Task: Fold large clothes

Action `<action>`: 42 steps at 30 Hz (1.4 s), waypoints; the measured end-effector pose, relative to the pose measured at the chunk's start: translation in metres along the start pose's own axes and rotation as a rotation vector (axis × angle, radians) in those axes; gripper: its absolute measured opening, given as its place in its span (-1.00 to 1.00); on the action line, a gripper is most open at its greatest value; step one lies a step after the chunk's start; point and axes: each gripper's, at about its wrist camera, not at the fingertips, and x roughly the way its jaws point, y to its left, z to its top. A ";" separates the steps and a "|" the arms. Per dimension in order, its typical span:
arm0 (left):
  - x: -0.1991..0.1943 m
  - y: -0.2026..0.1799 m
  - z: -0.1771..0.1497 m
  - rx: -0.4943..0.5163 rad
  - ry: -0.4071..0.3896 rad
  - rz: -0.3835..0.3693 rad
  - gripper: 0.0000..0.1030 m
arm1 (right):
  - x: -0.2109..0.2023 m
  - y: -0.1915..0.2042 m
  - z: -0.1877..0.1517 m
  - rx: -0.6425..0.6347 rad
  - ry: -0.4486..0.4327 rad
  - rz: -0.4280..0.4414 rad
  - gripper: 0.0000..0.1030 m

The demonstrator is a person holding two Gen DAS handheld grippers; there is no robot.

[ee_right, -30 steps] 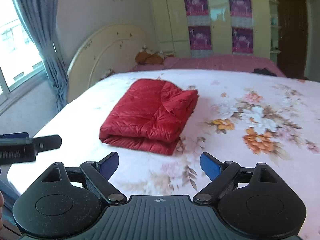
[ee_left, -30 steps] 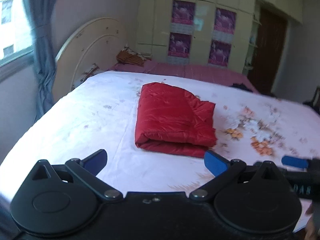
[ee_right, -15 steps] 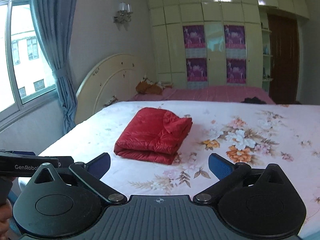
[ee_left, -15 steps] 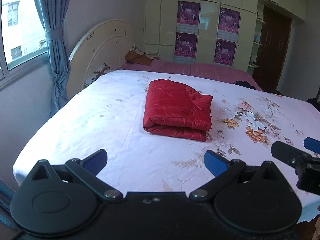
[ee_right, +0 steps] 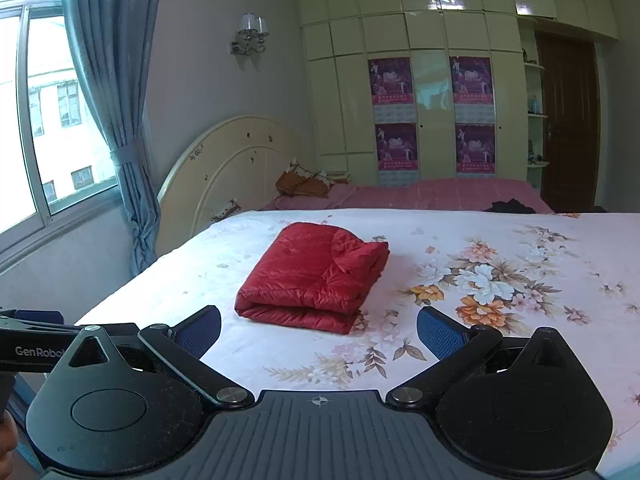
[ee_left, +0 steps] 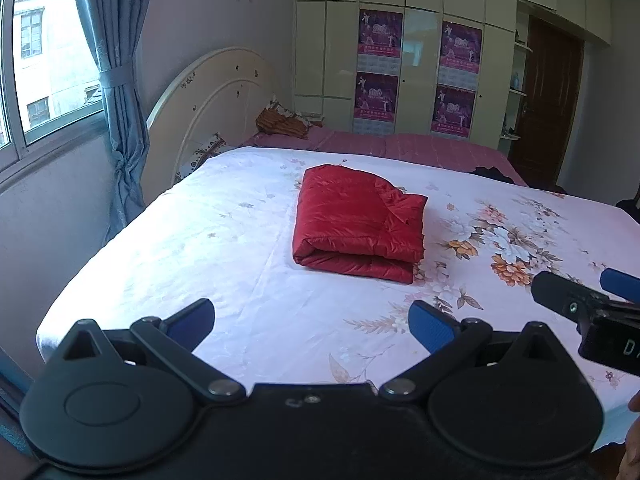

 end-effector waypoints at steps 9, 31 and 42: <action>-0.001 0.000 0.002 0.016 -0.010 0.002 1.00 | 0.003 -0.001 -0.001 0.003 0.009 -0.011 0.99; 0.012 0.015 0.005 0.014 0.012 -0.004 1.00 | 0.020 0.007 -0.002 -0.006 0.032 -0.008 1.00; 0.015 0.014 0.005 0.019 0.018 -0.002 1.00 | 0.022 0.007 -0.003 0.002 0.038 -0.005 1.00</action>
